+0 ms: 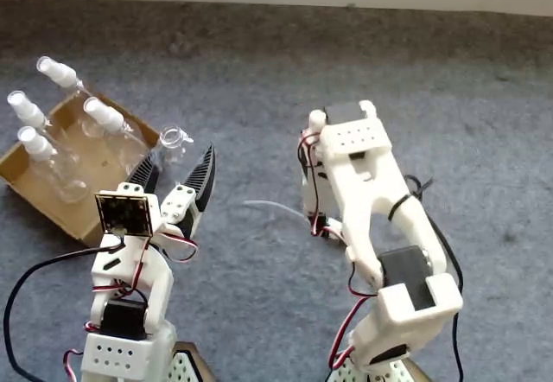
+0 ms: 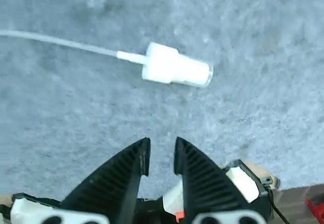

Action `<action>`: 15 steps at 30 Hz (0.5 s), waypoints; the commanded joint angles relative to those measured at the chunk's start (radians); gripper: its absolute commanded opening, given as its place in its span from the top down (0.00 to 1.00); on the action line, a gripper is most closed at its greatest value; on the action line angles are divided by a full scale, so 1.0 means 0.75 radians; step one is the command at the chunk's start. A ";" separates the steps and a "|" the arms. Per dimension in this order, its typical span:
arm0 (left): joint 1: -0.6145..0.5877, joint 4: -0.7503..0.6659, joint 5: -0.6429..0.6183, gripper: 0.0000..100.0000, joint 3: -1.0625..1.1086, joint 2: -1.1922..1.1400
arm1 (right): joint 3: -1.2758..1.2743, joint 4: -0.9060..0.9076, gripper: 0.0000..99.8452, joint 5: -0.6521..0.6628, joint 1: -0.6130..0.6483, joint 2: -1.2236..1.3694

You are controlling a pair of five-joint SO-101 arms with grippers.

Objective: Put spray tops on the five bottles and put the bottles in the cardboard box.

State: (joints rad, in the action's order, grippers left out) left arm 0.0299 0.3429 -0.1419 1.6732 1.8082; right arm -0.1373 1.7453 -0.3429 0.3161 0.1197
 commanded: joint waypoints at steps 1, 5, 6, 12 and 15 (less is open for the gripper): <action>-0.009 -0.035 -0.010 0.86 0.028 0.007 | -0.064 0.017 0.96 -0.002 0.013 -0.077; -0.009 -0.035 -0.010 0.86 0.028 0.007 | -0.138 -0.134 0.96 -0.002 0.007 -0.073; -0.009 -0.035 -0.010 0.86 0.028 0.007 | -0.173 -0.177 0.96 -0.002 -0.007 -0.069; -0.009 -0.035 -0.010 0.86 0.028 0.007 | -0.269 -0.292 0.96 -0.002 -0.075 0.042; -0.009 -0.035 -0.010 0.86 0.028 0.007 | -0.265 -0.345 0.96 -0.002 -0.118 0.146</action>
State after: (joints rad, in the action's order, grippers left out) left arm 0.0299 0.3429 -0.1419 1.6732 1.8082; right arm -0.3399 1.5290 -0.3429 0.2716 0.2025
